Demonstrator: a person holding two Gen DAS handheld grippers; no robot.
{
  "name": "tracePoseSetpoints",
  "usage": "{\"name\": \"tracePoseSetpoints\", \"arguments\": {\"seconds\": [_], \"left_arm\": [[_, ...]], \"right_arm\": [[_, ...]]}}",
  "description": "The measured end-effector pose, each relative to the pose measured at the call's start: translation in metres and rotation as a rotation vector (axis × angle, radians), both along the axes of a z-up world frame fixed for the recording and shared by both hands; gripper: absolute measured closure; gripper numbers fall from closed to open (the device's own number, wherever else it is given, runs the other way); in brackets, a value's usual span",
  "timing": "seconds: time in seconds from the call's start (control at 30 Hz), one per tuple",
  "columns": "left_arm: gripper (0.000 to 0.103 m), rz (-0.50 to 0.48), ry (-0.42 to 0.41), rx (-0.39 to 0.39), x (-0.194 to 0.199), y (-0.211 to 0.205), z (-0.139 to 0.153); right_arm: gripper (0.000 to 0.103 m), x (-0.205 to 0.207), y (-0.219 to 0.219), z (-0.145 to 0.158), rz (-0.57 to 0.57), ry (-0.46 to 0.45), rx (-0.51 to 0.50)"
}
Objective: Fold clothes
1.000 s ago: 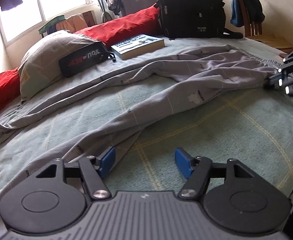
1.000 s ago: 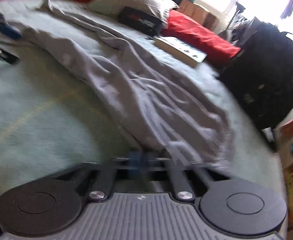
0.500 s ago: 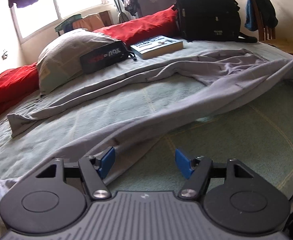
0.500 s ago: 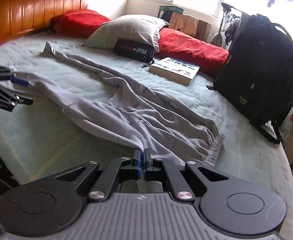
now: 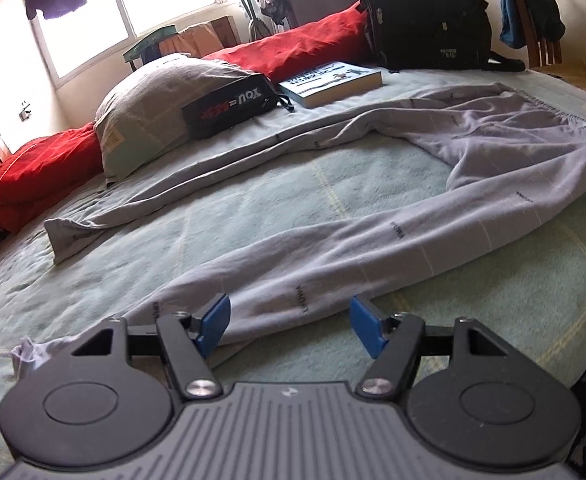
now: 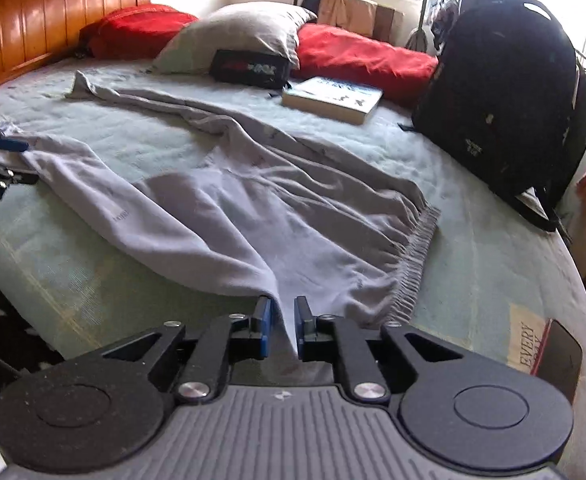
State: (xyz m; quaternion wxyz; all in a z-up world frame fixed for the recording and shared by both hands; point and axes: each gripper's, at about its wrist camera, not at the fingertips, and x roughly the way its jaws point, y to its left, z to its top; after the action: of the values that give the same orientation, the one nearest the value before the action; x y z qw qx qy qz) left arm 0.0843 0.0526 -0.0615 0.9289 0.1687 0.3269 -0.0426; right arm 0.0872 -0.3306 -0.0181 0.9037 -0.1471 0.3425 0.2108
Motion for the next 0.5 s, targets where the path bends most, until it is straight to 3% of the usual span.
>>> {"name": "tracePoseSetpoints", "arguments": {"seconds": [0.13, 0.33, 0.43, 0.5], "left_arm": [[0.035, 0.007, 0.008, 0.019, -0.002, 0.003, -0.001], [0.035, -0.022, 0.028, 0.038, -0.002, 0.0, -0.005], [0.035, -0.044, 0.046, 0.053, -0.003, -0.002, -0.007], [0.035, -0.066, 0.071, 0.022, -0.003, 0.001, -0.007]], "right_arm": [[0.062, -0.008, 0.013, 0.008, 0.04, -0.032, 0.017], [0.056, -0.019, 0.035, 0.011, 0.121, -0.03, 0.065], [0.055, -0.019, 0.053, 0.003, 0.182, 0.013, 0.093], [0.052, -0.017, 0.065, -0.004, 0.224, 0.059, 0.129]]}}
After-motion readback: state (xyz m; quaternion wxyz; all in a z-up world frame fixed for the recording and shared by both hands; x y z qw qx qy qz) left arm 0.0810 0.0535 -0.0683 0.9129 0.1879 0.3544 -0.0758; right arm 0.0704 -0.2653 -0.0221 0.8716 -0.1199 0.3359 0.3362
